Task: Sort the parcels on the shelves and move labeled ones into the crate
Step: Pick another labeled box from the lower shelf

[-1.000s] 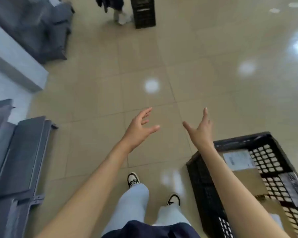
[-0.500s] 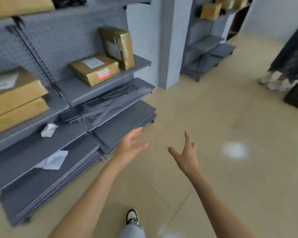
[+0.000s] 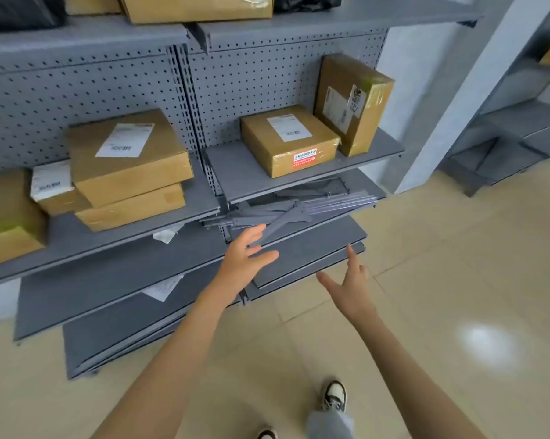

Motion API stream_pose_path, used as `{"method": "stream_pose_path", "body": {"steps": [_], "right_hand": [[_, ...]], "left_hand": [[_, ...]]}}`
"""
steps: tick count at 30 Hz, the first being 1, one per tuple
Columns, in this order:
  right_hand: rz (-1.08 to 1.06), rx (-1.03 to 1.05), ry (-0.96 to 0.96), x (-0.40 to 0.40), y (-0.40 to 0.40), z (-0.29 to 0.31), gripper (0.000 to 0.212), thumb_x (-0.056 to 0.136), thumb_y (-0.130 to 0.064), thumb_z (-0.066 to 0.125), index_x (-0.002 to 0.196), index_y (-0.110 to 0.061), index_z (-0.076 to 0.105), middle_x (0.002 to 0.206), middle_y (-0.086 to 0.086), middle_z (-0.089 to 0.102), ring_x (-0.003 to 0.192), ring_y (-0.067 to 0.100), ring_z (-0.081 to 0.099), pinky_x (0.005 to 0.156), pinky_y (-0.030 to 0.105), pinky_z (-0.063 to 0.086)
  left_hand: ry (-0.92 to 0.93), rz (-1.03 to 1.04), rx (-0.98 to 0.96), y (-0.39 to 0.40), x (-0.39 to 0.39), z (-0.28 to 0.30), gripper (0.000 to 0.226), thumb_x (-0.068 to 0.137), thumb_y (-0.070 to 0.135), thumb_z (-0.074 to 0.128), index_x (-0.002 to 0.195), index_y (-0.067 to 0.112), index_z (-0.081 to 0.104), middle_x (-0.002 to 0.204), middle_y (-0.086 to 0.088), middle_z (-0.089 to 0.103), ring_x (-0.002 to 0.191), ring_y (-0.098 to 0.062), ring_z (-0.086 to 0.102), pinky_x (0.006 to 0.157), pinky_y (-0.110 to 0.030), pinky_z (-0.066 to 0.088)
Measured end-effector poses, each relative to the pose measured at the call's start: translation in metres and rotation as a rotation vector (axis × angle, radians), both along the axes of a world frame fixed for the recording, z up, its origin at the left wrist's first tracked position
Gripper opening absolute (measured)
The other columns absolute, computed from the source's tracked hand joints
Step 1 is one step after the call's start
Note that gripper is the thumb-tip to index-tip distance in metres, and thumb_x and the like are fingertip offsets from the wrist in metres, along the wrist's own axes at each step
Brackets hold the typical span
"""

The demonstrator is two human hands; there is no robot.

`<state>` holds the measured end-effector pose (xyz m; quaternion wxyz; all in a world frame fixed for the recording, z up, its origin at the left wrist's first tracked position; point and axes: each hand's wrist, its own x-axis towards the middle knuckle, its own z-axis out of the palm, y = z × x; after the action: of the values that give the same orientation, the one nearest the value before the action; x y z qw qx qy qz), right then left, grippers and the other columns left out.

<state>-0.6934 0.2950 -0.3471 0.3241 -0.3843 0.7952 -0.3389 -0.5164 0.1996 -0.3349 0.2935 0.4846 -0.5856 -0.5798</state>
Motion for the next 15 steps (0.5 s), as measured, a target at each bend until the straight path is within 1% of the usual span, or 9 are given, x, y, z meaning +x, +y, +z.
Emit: {"method": "stream_pose_path", "body": {"steps": [4,7,9,13,15], "right_hand": [[0.014,0.002,0.012,-0.036,-0.059,-0.010,0.082,0.087,-0.027,0.065,0.151,-0.015,0.014,0.145,0.017,0.033,0.133,0.029,0.032,0.104,0.033,0.028],[0.015,0.007,-0.027,-0.074,-0.117,-0.022,0.081,0.088,-0.026,0.064,0.151,-0.015,0.014,0.147,0.016,0.030,0.135,0.030,0.030,0.106,0.036,0.028],[0.032,0.005,-0.025,-0.101,-0.161,-0.028,0.081,0.088,-0.027,0.064,0.150,-0.016,0.014,0.146,0.017,0.031,0.135,0.030,0.031,0.105,0.037,0.028],[0.097,-0.008,-0.067,-0.156,-0.259,-0.023,0.082,0.086,-0.030,0.066,0.150,-0.016,0.015,0.148,0.016,0.027,0.135,0.032,0.032,0.104,0.037,0.032],[0.143,-0.029,-0.035,-0.179,-0.306,-0.014,0.083,0.085,-0.031,0.067,0.149,-0.016,0.017,0.148,0.015,0.029,0.134,0.032,0.032,0.105,0.039,0.032]], "left_hand": [[-0.007,0.022,0.033,-0.051,-0.030,-0.012,0.053,0.083,0.021,0.068,0.130,0.034,0.046,0.143,0.000,0.042,0.127,-0.018,0.045,0.092,-0.029,0.038],[-0.022,0.047,0.038,-0.099,-0.058,-0.020,0.054,0.084,0.022,0.067,0.131,0.034,0.045,0.143,0.001,0.041,0.129,-0.018,0.043,0.098,-0.031,0.038],[-0.033,0.090,0.031,-0.135,-0.079,-0.023,0.054,0.084,0.021,0.066,0.133,0.031,0.044,0.144,-0.001,0.040,0.131,-0.019,0.041,0.102,-0.033,0.037],[-0.093,0.206,0.072,-0.203,-0.121,-0.021,0.061,0.085,0.020,0.066,0.139,0.028,0.039,0.149,-0.003,0.034,0.135,-0.020,0.035,0.097,-0.028,0.033],[-0.101,0.274,0.088,-0.232,-0.138,-0.018,0.064,0.084,0.021,0.067,0.140,0.028,0.036,0.151,-0.002,0.031,0.137,-0.019,0.031,0.097,-0.029,0.030]]}}
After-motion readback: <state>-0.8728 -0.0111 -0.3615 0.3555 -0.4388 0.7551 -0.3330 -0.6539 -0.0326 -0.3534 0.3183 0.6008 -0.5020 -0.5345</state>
